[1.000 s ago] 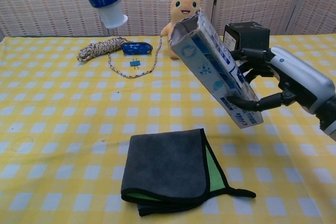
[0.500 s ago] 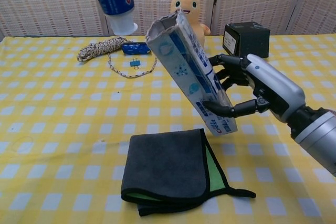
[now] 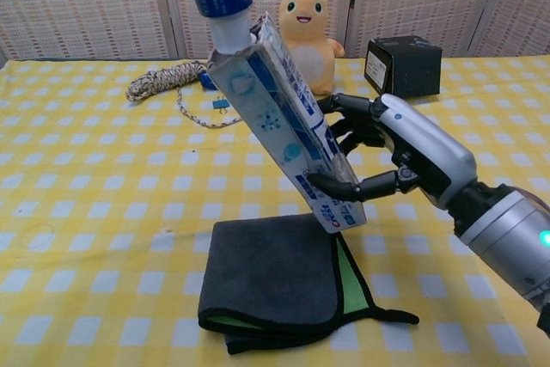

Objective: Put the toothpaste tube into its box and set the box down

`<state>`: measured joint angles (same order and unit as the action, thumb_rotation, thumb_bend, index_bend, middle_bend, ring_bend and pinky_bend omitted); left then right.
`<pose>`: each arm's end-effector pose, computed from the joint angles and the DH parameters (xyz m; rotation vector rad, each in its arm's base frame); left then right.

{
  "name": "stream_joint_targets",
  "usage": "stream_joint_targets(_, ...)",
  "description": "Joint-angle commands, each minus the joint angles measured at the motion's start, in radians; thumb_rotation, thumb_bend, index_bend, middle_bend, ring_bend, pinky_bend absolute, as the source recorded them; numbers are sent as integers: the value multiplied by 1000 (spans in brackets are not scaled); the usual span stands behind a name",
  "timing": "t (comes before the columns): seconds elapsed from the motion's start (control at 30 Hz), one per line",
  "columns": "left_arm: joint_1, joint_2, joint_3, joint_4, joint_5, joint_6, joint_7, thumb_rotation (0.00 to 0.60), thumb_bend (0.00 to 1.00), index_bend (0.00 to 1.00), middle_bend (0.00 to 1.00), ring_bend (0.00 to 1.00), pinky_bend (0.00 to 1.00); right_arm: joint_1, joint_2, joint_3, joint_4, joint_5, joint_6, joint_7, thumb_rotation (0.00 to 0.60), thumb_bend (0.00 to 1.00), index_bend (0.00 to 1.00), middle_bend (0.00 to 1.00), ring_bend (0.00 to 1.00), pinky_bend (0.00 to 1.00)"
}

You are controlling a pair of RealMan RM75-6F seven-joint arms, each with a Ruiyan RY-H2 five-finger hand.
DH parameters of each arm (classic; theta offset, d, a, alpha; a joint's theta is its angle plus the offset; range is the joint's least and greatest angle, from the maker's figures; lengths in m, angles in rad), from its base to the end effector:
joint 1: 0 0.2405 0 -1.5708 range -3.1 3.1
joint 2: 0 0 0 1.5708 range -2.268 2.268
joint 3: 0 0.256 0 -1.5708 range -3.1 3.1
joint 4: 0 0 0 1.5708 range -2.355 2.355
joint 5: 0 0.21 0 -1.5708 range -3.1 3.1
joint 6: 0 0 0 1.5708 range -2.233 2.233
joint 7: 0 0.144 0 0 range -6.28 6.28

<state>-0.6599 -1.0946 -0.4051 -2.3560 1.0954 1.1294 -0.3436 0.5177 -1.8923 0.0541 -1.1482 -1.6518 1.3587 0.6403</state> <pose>-0.0142 0.2625 0.1385 -1.4805 -1.7891 -1.8633 -0.1491 -0.2601 -0.0731 1.5686 -1.5305 1.7989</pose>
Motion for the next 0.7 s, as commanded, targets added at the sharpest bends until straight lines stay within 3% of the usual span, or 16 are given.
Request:
stream_joint_targets(0.03,-6,-15,0,0,-4,14,24,600,462,849,1000,1000,1000,3,-7,0,2,6,-8,12,600,326,380,269,387,480)
stream_joint_targets(0.7,-14,-86,1,0,-35,68,88,600,461,848,1000,1000,1000,9,-5,1,-58,-13,33,106,600,326,380,269,388,480)
